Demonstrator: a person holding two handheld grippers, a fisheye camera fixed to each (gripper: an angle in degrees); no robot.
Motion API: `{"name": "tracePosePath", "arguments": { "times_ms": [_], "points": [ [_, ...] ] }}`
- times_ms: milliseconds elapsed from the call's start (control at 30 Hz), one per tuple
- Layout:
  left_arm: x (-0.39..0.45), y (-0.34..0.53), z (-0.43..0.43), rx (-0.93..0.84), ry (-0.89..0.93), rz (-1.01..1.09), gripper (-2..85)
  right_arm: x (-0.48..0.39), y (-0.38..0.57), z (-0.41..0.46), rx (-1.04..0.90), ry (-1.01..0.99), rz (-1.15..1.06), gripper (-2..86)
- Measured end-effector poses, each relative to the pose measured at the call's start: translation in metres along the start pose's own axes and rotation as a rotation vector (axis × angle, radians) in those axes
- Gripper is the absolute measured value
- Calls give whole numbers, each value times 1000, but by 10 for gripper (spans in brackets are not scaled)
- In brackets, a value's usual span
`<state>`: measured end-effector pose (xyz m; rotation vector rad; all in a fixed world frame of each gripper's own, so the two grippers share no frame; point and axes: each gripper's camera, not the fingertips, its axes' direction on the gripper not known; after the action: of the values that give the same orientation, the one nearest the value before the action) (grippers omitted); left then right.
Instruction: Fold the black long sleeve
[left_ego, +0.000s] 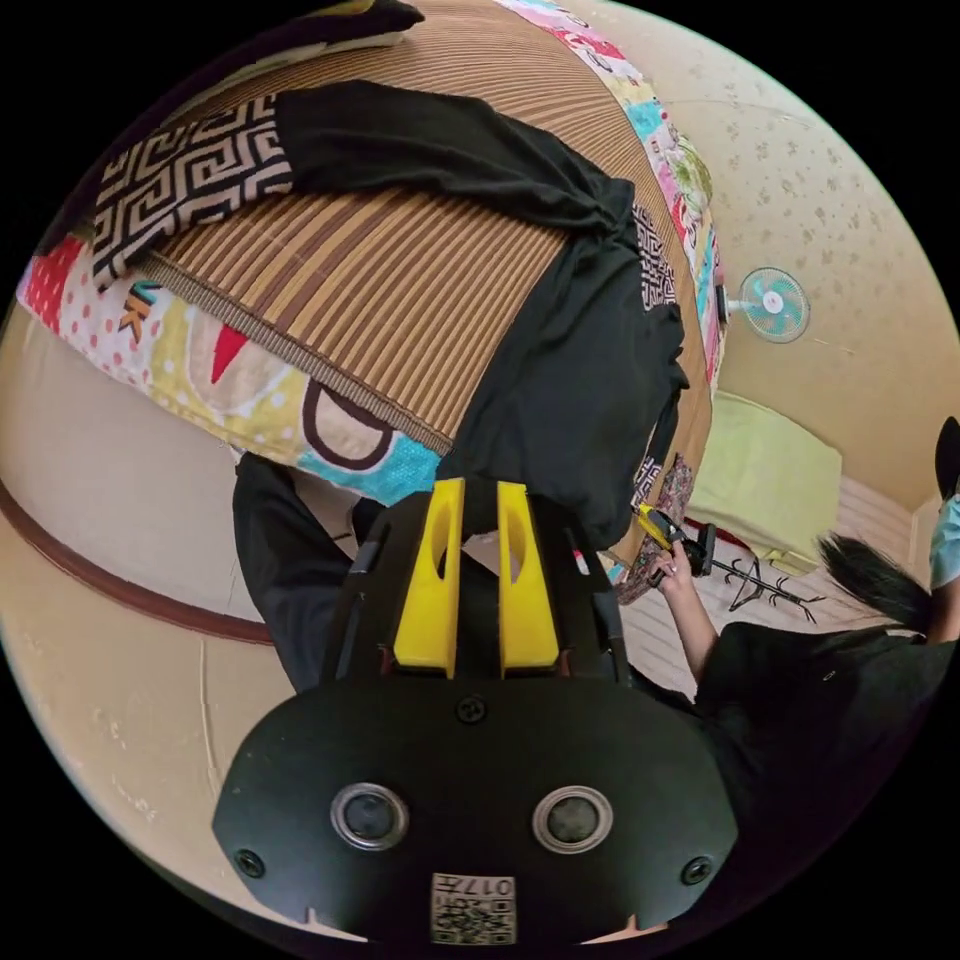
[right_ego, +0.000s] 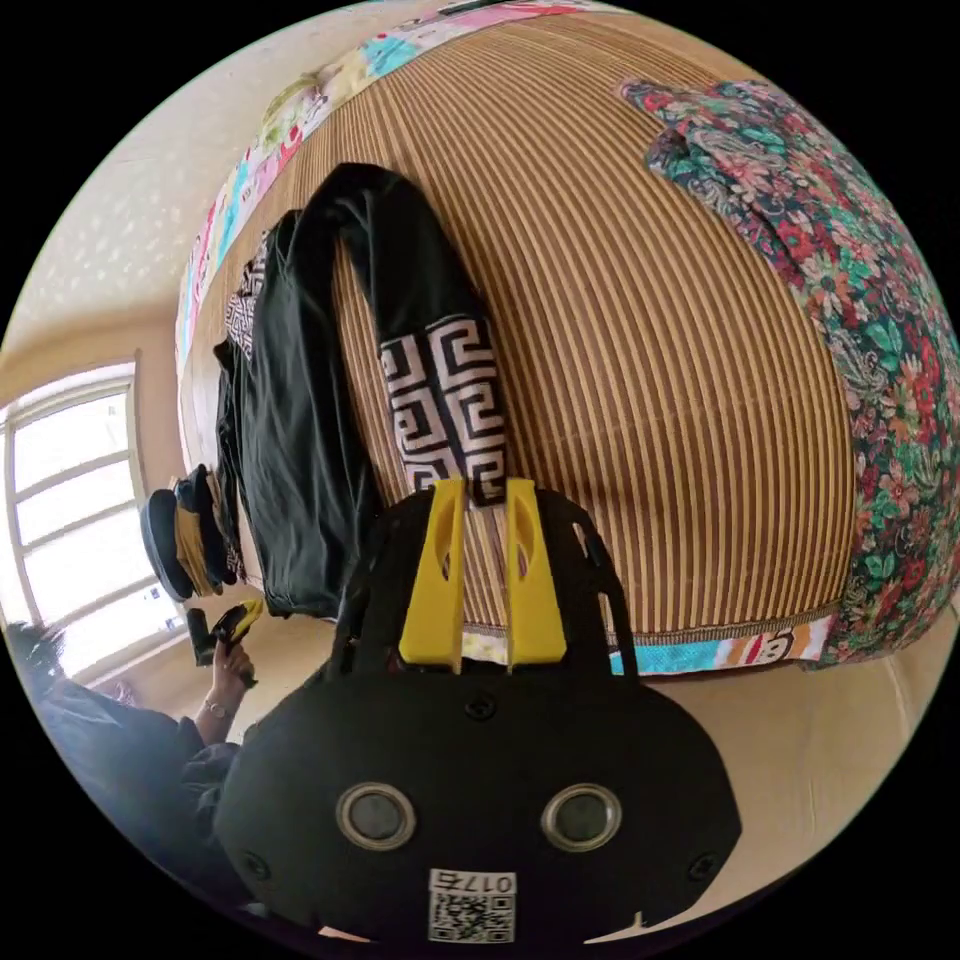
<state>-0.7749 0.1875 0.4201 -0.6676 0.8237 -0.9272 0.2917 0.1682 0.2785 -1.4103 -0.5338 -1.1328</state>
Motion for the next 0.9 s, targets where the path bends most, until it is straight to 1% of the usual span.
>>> {"name": "tracePosePath", "arguments": {
  "times_ms": [67,133,167,233,300,333,367,400,433,467,500,533,567,600,633,667,700,733,800,900],
  "points": [
    [20,-11,5,-49,-5,62,63,-10,4,-30,30,134,-2,35],
    [48,-20,1,-66,4,146,58,-30,20,-100,209,390,-63,31],
    [54,-21,0,-67,12,161,57,-35,26,-117,259,466,-77,30],
    [70,-23,-2,-82,55,201,54,-36,45,-165,402,748,-66,30],
    [76,-21,1,-100,84,214,54,-17,50,-179,426,879,-32,30],
    [77,-20,7,-124,106,214,54,6,47,-175,365,882,-22,31],
    [76,-20,11,-140,119,211,54,22,43,-171,318,870,0,31],
    [73,-18,19,-173,150,199,54,55,38,-160,230,816,69,31],
    [70,-15,25,-196,182,180,54,90,39,-152,192,790,176,31],
    [69,-13,27,-202,195,172,54,105,42,-150,198,786,232,30],
    [67,-10,30,-212,217,162,53,131,55,-153,250,759,353,40],
    [66,-6,30,-220,223,158,53,148,75,-161,331,652,454,52],
    [65,-4,29,-224,220,157,53,155,87,-164,378,565,494,58],
    [64,-1,27,-228,213,155,53,165,111,-165,467,346,520,70],
    [62,3,25,-228,208,150,53,172,135,-158,541,111,503,80],
    [61,5,23,-229,207,147,53,175,145,-152,570,9,485,82],
    [58,8,22,-232,209,138,53,180,161,-136,599,-149,461,88],
    [54,10,22,-235,212,125,53,186,171,-118,590,-220,474,96],
    [48,12,23,-237,225,103,53,194,181,-97,582,-204,504,107],
    [46,13,22,-231,246,100,53,210,184,-82,635,-147,504,95]
  ]
}}
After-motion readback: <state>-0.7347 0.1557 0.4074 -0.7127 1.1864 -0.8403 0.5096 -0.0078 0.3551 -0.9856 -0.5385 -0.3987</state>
